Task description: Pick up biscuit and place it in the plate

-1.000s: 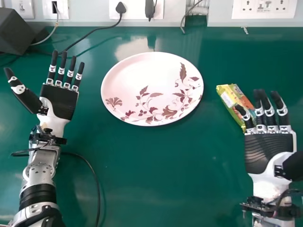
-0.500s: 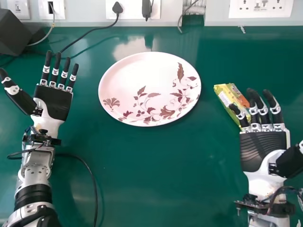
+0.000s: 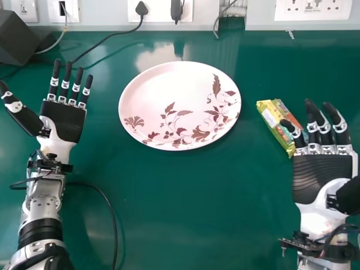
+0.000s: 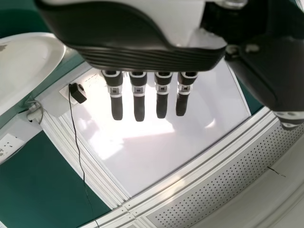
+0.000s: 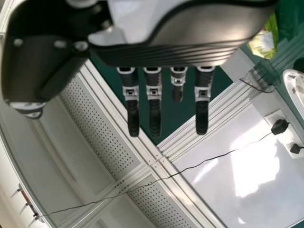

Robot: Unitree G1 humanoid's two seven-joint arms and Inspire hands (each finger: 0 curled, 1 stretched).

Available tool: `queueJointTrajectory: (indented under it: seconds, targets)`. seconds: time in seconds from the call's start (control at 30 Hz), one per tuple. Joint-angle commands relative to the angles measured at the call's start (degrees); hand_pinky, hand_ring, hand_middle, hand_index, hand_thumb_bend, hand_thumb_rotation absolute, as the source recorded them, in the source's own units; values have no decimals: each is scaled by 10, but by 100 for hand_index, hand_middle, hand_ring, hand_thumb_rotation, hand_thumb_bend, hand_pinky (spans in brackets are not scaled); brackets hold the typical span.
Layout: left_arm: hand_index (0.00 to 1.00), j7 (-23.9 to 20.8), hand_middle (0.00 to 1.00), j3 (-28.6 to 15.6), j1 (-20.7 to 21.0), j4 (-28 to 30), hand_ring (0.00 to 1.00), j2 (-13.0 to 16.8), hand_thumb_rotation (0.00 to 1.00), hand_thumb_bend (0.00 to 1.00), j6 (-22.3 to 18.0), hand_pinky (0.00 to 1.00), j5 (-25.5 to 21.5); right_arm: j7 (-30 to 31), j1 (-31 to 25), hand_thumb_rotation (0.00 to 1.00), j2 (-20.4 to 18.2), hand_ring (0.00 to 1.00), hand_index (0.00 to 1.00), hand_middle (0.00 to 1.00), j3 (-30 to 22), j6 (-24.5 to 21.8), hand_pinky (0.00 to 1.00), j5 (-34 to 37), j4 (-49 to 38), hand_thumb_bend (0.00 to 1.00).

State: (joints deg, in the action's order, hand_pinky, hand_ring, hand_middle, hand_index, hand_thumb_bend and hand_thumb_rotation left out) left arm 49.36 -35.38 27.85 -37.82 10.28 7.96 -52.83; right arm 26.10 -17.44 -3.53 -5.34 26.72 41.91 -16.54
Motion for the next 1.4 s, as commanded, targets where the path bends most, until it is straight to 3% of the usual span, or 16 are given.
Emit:
queueJointTrajectory:
  seconds: [0.0,0.33,0.67,0.87,1.17,1.37]
  targets:
    - [96,1,96,-5,-46,-21,91,-20,81,100,5,85,5,-2,-4,14,-25,69,71,74,2,2,60,4,3,93]
    - [97,-2,95,-1,-59,6,89,-26,80,100,2,81,7,-10,1,13,-23,69,70,74,-1,15,59,-19,-2,93]
    - [97,-13,95,2,-71,25,92,-35,78,100,5,91,10,-52,-13,12,-11,70,70,75,-1,22,61,-81,-53,92]
    - [98,-25,97,4,-72,32,96,-42,79,97,3,100,14,-92,-24,13,2,71,70,75,-5,14,61,-146,-99,93]
    - [99,-12,100,4,-69,19,95,-38,86,97,3,99,15,-150,-43,12,4,73,70,77,-8,17,61,-268,-143,94]
    - [99,-16,98,4,-73,26,95,-41,85,100,10,99,12,-183,-53,11,8,74,70,78,-11,12,62,-324,-166,95]
